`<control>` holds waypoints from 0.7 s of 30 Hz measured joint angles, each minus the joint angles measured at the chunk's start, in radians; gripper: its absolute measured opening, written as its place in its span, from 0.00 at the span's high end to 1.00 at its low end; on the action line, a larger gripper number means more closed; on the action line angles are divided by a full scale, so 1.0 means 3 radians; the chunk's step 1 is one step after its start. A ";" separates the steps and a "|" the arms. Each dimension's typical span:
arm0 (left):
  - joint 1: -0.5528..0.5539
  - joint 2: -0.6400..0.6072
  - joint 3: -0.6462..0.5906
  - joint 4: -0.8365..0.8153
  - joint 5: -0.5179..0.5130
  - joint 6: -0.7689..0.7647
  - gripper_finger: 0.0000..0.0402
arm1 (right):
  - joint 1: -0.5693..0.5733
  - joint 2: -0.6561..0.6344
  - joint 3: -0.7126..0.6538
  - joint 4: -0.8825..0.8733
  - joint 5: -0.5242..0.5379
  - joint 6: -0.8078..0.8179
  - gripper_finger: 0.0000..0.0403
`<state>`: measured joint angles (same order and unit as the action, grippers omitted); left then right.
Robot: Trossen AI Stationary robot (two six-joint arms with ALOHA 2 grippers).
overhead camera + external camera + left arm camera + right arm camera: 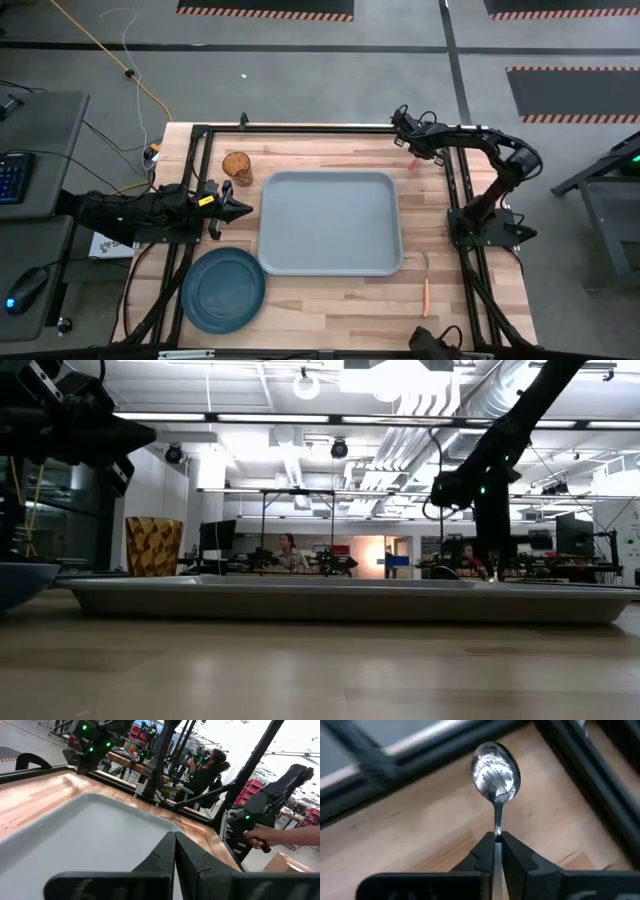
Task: Pick and place plate/cup/fork/spoon on tray
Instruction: Put the orange spoon on the gray tray
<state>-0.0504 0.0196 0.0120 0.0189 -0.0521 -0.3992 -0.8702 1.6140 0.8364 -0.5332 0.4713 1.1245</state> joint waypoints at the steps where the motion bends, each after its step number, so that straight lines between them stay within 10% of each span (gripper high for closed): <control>1: 0.0000 0.0000 -0.0001 0.0000 0.0000 0.0001 1.00 | 0.0021 -0.0093 0.0000 -0.0013 0.0002 -0.0103 0.97; 7: 0.0001 -0.0001 0.0000 0.0000 0.0000 0.0000 1.00 | 0.0309 -0.0890 0.0000 0.0063 -0.0250 -0.1107 0.99; 12: -0.0001 0.0000 -0.0001 0.0001 0.0000 0.0000 1.00 | 0.0770 -0.1548 0.0000 0.0175 -0.1197 -0.1941 0.99; 21: -0.0001 -0.0001 -0.0001 0.0001 -0.0001 0.0001 1.00 | 0.2132 -0.1834 0.0000 0.0655 -0.1468 -0.1399 1.00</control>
<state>-0.0505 0.0193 0.0117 0.0193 -0.0525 -0.3988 -0.2307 1.0637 0.8364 -0.3367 0.0310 0.7049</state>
